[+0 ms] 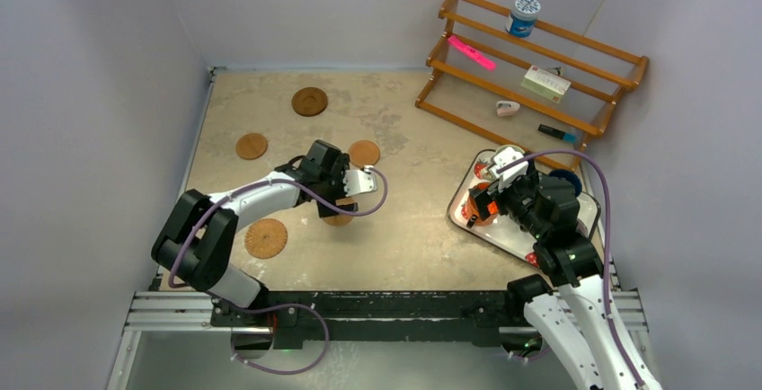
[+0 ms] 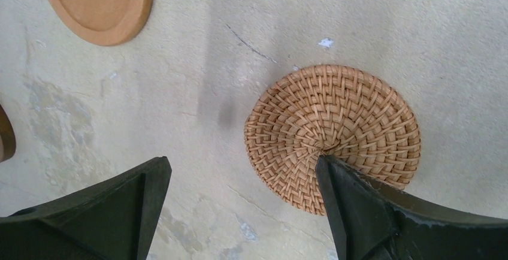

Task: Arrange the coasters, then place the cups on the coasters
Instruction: Move the coaster to the center of the board.

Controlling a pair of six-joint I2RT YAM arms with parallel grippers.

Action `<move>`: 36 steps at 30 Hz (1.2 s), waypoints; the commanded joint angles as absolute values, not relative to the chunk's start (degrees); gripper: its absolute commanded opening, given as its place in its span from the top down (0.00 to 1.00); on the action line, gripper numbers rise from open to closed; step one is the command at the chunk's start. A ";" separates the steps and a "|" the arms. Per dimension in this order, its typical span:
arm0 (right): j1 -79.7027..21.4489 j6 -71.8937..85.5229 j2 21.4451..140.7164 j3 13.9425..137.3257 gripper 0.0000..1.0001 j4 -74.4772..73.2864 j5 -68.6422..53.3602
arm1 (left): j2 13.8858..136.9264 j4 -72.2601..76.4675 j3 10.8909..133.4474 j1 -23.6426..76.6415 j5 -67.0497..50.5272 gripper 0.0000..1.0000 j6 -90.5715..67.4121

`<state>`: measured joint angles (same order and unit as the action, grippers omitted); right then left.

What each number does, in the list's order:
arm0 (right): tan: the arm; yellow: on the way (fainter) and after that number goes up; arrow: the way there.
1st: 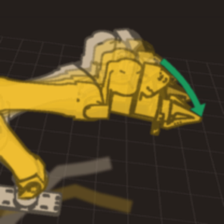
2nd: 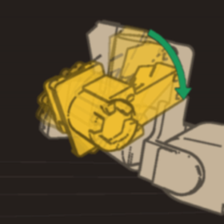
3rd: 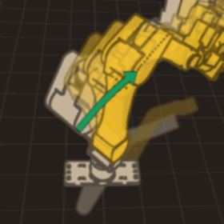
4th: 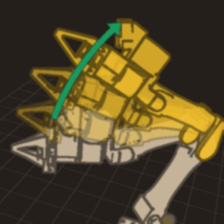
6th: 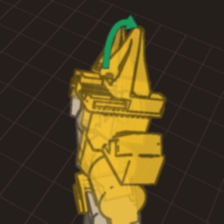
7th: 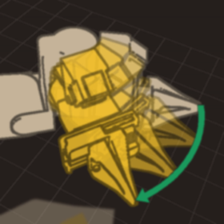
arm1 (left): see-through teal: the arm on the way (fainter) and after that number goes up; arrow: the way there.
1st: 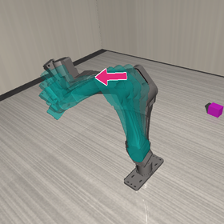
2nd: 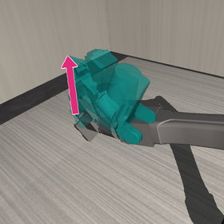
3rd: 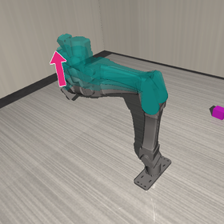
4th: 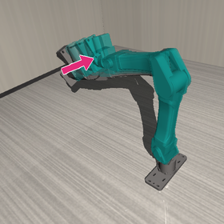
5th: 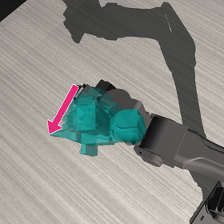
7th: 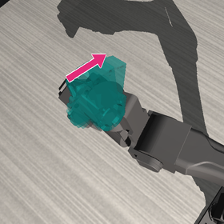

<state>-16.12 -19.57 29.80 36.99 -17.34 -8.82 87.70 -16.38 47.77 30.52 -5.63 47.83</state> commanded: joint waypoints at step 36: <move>-16.35 -20.02 29.44 37.12 0.01 -17.05 -10.45 | 85.17 -20.21 46.96 30.81 -6.33 0.00 50.86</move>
